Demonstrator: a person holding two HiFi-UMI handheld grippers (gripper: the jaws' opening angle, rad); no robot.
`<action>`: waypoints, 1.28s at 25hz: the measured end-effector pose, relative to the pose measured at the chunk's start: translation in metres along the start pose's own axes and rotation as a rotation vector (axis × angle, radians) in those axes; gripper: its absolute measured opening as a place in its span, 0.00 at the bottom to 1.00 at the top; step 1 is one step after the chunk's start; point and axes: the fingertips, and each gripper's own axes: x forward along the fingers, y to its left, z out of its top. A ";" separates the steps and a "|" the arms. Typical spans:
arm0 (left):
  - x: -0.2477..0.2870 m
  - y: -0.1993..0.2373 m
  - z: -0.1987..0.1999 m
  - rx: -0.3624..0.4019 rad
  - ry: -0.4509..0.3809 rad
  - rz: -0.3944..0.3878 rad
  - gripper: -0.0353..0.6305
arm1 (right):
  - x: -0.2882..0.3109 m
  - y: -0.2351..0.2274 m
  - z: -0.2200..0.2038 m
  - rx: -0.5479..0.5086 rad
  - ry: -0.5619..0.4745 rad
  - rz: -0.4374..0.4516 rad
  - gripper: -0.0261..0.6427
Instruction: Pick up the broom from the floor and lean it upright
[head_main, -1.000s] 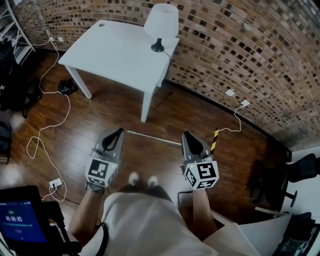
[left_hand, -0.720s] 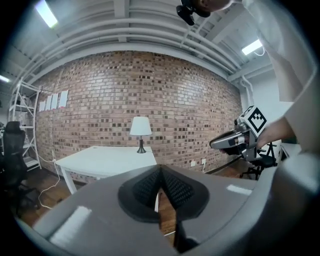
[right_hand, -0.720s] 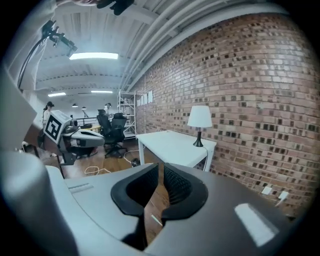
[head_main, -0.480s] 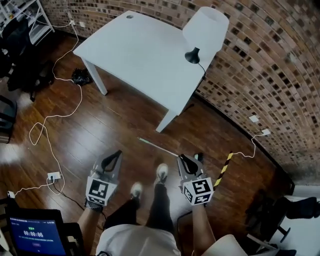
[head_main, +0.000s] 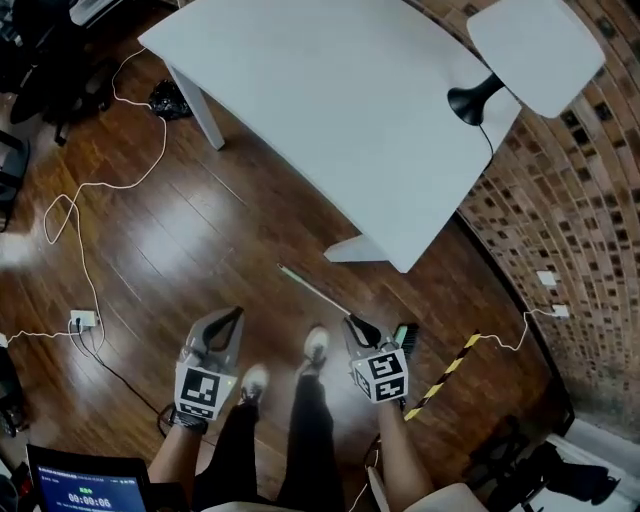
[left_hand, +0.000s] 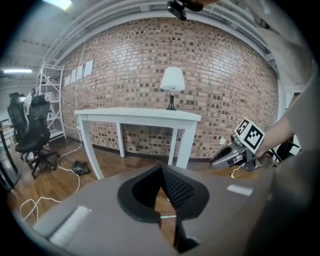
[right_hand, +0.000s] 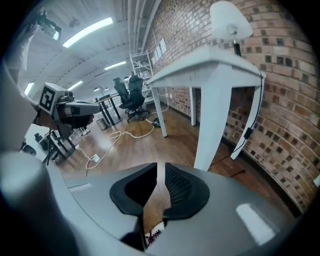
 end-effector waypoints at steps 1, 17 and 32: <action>0.012 0.001 -0.012 -0.013 0.009 0.003 0.06 | 0.017 -0.005 -0.013 -0.008 0.029 0.015 0.14; 0.157 0.015 -0.238 -0.097 0.075 0.037 0.06 | 0.267 -0.063 -0.224 -0.075 0.326 0.049 0.14; 0.168 -0.042 -0.380 -0.105 0.158 -0.038 0.06 | 0.401 -0.115 -0.392 -0.422 0.623 0.042 0.19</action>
